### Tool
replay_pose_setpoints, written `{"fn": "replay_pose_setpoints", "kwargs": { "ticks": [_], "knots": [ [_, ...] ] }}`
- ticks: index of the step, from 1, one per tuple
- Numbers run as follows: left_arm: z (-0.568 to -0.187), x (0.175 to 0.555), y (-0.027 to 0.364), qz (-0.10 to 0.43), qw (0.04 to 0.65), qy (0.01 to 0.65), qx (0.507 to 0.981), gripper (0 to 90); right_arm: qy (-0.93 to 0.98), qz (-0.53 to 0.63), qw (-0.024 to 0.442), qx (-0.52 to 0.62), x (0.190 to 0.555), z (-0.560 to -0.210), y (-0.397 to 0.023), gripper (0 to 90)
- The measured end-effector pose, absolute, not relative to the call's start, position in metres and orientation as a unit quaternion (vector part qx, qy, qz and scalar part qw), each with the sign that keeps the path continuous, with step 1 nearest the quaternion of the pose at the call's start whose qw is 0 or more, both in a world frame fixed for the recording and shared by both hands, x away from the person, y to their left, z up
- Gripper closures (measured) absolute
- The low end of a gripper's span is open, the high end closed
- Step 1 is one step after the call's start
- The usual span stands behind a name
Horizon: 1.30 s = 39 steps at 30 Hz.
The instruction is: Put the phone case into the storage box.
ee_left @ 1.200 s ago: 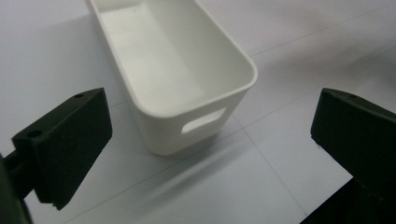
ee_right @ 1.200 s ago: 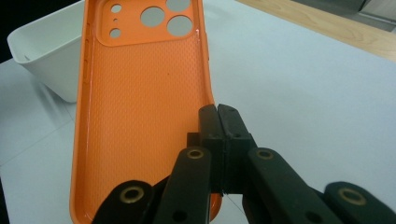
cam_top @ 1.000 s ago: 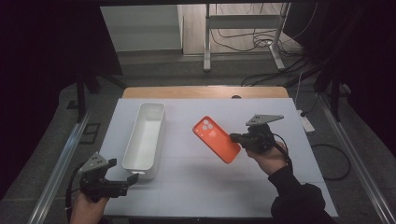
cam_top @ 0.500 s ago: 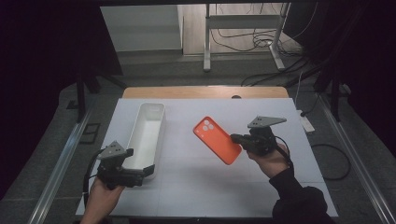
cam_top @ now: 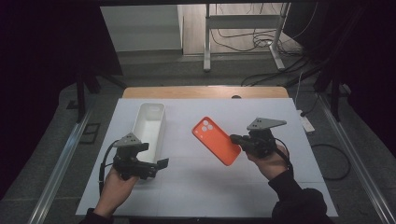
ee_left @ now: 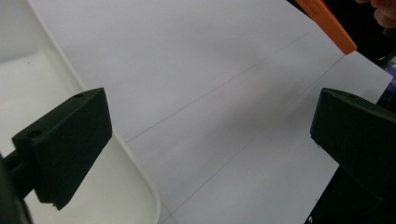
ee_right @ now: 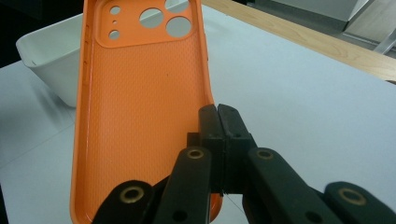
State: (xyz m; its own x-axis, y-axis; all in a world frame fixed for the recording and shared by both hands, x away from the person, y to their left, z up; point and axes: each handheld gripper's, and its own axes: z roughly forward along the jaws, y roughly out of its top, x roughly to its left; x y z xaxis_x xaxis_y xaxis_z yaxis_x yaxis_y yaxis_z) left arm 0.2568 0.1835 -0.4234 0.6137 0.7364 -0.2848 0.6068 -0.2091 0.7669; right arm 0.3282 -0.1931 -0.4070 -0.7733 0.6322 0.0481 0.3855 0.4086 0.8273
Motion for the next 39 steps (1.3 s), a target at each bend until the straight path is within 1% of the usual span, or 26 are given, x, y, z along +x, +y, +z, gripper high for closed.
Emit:
{"fn": "replay_pose_setpoints", "kwargs": {
  "ticks": [18, 27, 39],
  "knots": [
    [-0.422, 0.283, 0.150, 0.018, 0.474, 0.415, 0.776, 0.0, 0.823, 0.461, 0.145, 0.298, 0.321, -0.407, -0.185, 88.8],
    [-0.422, 0.291, 0.135, -0.029, 0.493, 0.415, 0.764, 0.0, 0.823, 0.464, 0.149, 0.293, 0.318, -0.407, -0.180, 88.8],
    [-0.424, 0.300, 0.115, -0.072, 0.498, 0.421, 0.754, 0.0, 0.822, 0.468, 0.150, 0.288, 0.314, -0.408, -0.173, 88.8]
  ]
}}
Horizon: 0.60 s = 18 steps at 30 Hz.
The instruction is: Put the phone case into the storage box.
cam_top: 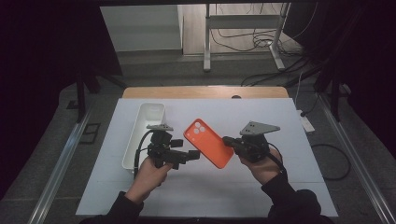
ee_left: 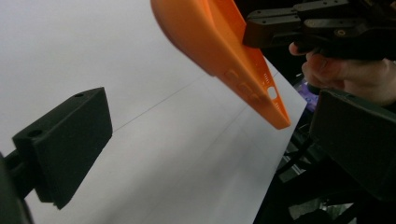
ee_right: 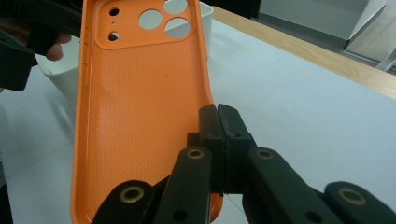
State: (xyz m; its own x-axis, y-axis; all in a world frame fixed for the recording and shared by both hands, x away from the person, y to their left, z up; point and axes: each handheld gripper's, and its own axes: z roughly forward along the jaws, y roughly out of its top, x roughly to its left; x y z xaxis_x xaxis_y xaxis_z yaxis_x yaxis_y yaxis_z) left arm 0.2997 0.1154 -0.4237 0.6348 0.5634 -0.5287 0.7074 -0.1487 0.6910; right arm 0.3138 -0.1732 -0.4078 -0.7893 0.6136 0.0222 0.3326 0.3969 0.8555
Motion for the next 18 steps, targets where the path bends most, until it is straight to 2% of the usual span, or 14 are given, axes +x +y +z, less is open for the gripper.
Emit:
{"fn": "replay_pose_setpoints", "kwargs": {
  "ticks": [4, 9, 12, 15, 16, 18],
  "knots": [
    [-0.424, 0.302, 0.112, -0.076, 0.496, 0.424, 0.754, 0.4, 0.822, 0.469, 0.149, 0.286, 0.313, -0.408, -0.173, 88.8],
    [-0.423, 0.307, 0.107, -0.082, 0.497, 0.423, 0.753, 6.3, 0.823, 0.470, 0.150, 0.282, 0.311, -0.408, -0.170, 88.8],
    [-0.423, 0.309, 0.106, -0.095, 0.501, 0.427, 0.747, 12.9, 0.823, 0.472, 0.150, 0.280, 0.310, -0.408, -0.168, 88.8],
    [-0.424, 0.311, 0.106, -0.110, 0.505, 0.428, 0.742, 23.8, 0.824, 0.471, 0.149, 0.277, 0.308, -0.409, -0.167, 88.8],
    [-0.425, 0.312, 0.106, -0.116, 0.504, 0.428, 0.741, 23.8, 0.824, 0.472, 0.150, 0.276, 0.308, -0.409, -0.166, 88.8],
    [-0.426, 0.312, 0.106, -0.121, 0.507, 0.429, 0.738, 29.7, 0.824, 0.472, 0.151, 0.274, 0.307, -0.409, -0.165, 88.8]
  ]
}}
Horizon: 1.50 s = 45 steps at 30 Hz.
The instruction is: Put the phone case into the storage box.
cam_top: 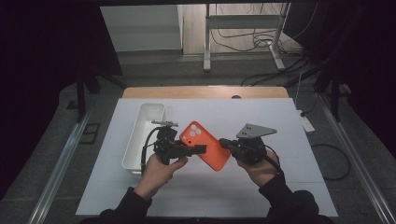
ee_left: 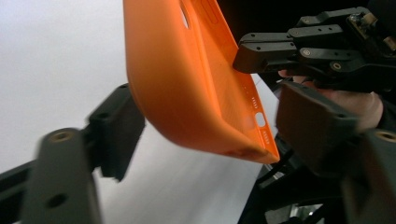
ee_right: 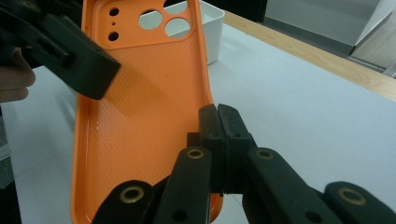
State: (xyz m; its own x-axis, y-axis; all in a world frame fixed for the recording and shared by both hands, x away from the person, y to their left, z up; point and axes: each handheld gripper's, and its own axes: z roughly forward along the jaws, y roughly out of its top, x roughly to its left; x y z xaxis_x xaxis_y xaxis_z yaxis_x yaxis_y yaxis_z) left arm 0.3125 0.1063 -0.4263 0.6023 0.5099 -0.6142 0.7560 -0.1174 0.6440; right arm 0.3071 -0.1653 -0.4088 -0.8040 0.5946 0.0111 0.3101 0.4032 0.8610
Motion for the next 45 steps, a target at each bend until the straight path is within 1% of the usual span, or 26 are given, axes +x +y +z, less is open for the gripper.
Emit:
{"fn": "replay_pose_setpoints", "kwargs": {
  "ticks": [4, 6, 7, 9, 12, 15, 20, 30, 38, 39, 40, 41, 42, 43, 45],
  "knots": [
    [-0.428, 0.314, 0.109, -0.139, 0.515, 0.433, 0.727, 39.7, 0.825, 0.473, 0.150, 0.271, 0.306, -0.409, -0.164, 88.8],
    [-0.429, 0.315, 0.109, -0.145, 0.516, 0.434, 0.724, 46.8, 0.825, 0.473, 0.151, 0.269, 0.305, -0.409, -0.163, 88.8],
    [-0.429, 0.315, 0.109, -0.149, 0.518, 0.435, 0.721, 46.8, 0.826, 0.473, 0.151, 0.267, 0.305, -0.409, -0.162, 88.8],
    [-0.430, 0.315, 0.109, -0.155, 0.519, 0.434, 0.720, 52.9, 0.826, 0.473, 0.151, 0.265, 0.304, -0.410, -0.161, 88.8],
    [-0.431, 0.315, 0.109, -0.161, 0.521, 0.434, 0.717, 59.3, 0.828, 0.472, 0.153, 0.261, 0.303, -0.410, -0.160, 88.8],
    [-0.431, 0.315, 0.109, -0.167, 0.523, 0.429, 0.717, 63.2, 0.828, 0.473, 0.154, 0.259, 0.302, -0.410, -0.159, 88.8],
    [-0.433, 0.316, 0.111, -0.178, 0.527, 0.430, 0.712, 73.3, 0.828, 0.474, 0.155, 0.256, 0.302, -0.411, -0.159, 88.7],
    [-0.438, 0.318, 0.114, -0.208, 0.530, 0.441, 0.694, 82.3, 0.830, 0.472, 0.155, 0.252, 0.302, -0.413, -0.157, 88.1],
    [-0.436, 0.317, 0.115, -0.193, 0.532, 0.444, 0.695, 83.7, 0.827, 0.479, 0.139, 0.258, 0.303, -0.413, -0.158, 85.0],
    [-0.434, 0.316, 0.116, -0.172, 0.525, 0.446, 0.704, 83.8, 0.825, 0.485, 0.130, 0.261, 0.303, -0.410, -0.160, 81.7],
    [-0.434, 0.316, 0.116, -0.172, 0.525, 0.446, 0.704, 83.8, 0.825, 0.485, 0.130, 0.261, 0.303, -0.410, -0.160, 81.7],
    [-0.434, 0.316, 0.117, -0.172, 0.526, 0.447, 0.702, 83.8, 0.823, 0.487, 0.125, 0.263, 0.304, -0.410, -0.161, 79.4],
    [-0.434, 0.316, 0.119, -0.169, 0.525, 0.446, 0.705, 83.8, 0.824, 0.485, 0.119, 0.269, 0.305, -0.409, -0.163, 73.7],
    [-0.434, 0.316, 0.119, -0.169, 0.525, 0.446, 0.705, 83.8, 0.824, 0.485, 0.119, 0.269, 0.305, -0.409, -0.163, 73.7],
    [-0.433, 0.315, 0.120, -0.156, 0.517, 0.443, 0.716, 83.7, 0.825, 0.481, 0.114, 0.275, 0.306, -0.409, -0.164, 67.5]
  ]
}}
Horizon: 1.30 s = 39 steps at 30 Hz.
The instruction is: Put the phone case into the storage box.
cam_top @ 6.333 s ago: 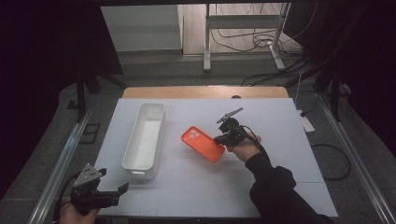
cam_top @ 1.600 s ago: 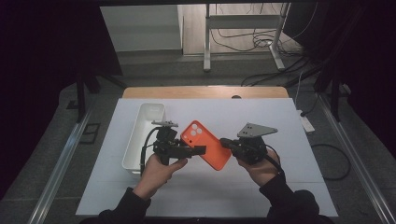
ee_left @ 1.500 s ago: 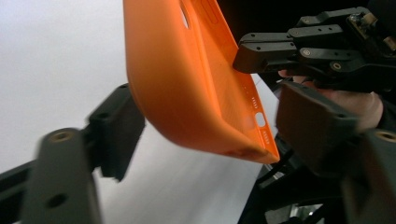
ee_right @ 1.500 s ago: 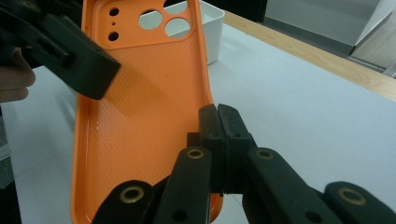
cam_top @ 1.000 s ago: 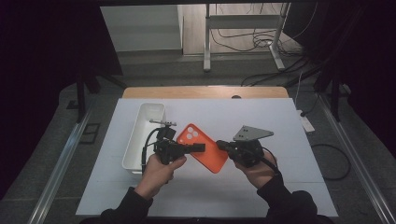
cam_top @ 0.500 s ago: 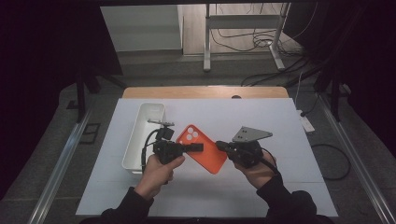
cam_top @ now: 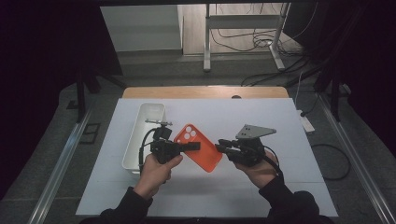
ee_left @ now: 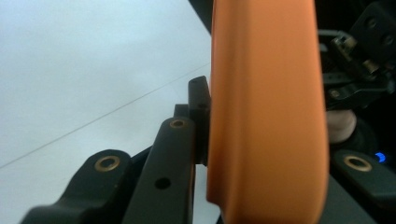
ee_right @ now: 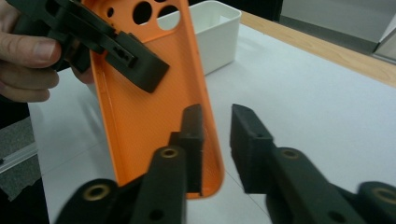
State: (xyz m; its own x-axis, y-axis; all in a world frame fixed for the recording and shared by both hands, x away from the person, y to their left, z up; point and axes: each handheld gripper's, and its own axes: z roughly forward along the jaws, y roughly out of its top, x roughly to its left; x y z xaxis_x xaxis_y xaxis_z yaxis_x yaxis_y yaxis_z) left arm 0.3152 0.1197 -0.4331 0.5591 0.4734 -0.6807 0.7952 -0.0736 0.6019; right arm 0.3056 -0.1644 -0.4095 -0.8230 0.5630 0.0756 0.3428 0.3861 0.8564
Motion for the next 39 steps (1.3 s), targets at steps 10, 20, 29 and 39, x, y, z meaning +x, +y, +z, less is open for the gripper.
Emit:
{"fn": "replay_pose_setpoints", "kwargs": {
  "ticks": [10, 20, 29, 39],
  "knots": [
    [-0.436, 0.316, 0.129, -0.136, 0.495, 0.434, 0.740, 83.8, 0.836, 0.461, 0.083, 0.287, 0.311, -0.413, -0.173, 42.1],
    [-0.438, 0.315, 0.135, -0.130, 0.493, 0.411, 0.756, 83.8, 0.841, 0.456, 0.036, 0.290, 0.309, -0.418, -0.177, 21.8],
    [-0.437, 0.313, 0.132, -0.127, 0.494, 0.379, 0.772, 83.5, 0.845, 0.456, 0.026, 0.277, 0.311, -0.425, -0.180, 0.0],
    [-0.437, 0.312, 0.125, -0.139, 0.493, 0.334, 0.791, 83.4, 0.850, 0.460, 0.004, 0.258, 0.311, -0.434, -0.177, 0.0]
  ]
}}
